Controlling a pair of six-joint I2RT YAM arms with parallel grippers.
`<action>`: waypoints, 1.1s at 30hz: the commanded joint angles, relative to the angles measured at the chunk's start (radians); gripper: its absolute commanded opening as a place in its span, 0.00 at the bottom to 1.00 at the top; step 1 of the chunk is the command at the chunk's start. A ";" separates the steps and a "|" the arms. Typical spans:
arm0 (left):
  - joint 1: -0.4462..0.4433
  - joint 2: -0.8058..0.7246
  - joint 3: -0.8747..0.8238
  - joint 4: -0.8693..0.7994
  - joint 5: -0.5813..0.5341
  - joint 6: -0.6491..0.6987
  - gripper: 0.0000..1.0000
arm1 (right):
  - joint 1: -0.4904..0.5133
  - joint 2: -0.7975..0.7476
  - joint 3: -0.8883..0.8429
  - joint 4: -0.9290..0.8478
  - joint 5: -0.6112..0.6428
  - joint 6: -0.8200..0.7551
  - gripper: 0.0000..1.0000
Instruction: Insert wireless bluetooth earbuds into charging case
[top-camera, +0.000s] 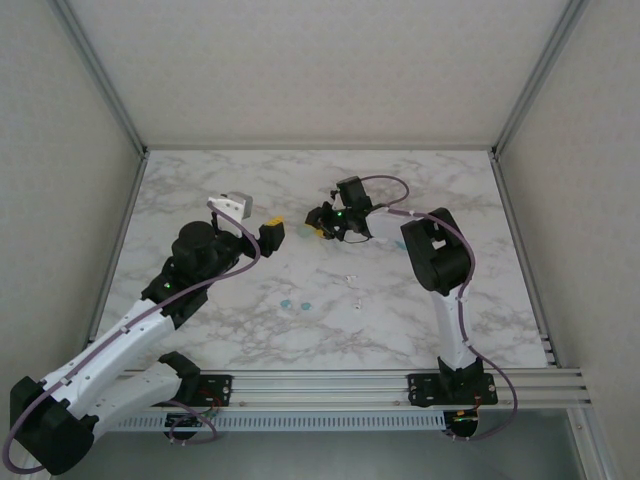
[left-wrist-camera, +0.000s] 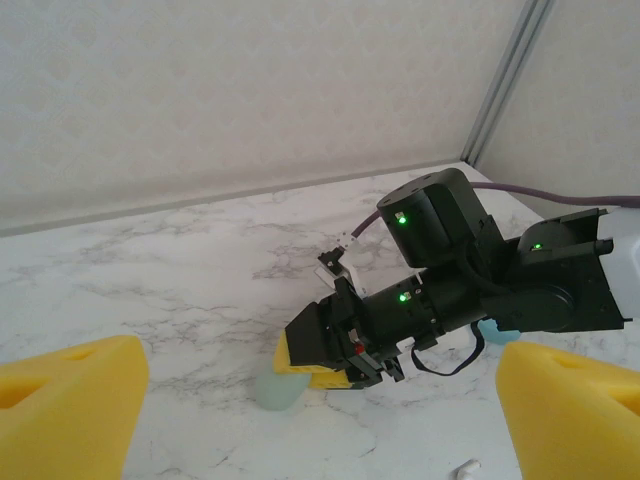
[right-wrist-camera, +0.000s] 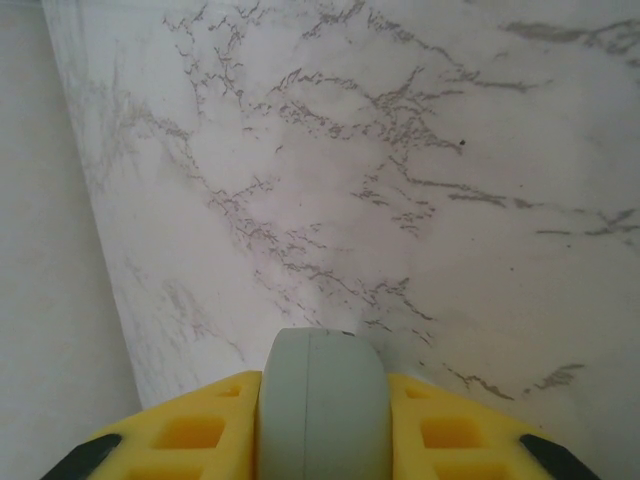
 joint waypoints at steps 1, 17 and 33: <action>0.007 0.006 0.039 0.002 -0.026 -0.030 0.90 | 0.008 -0.004 -0.010 -0.039 0.058 -0.034 0.30; 0.018 0.028 0.065 -0.026 -0.028 -0.074 0.91 | 0.005 -0.155 -0.019 -0.312 0.225 -0.204 0.57; 0.024 0.027 0.079 -0.067 -0.021 -0.079 1.00 | -0.196 -0.315 0.034 -0.797 0.559 -0.470 0.62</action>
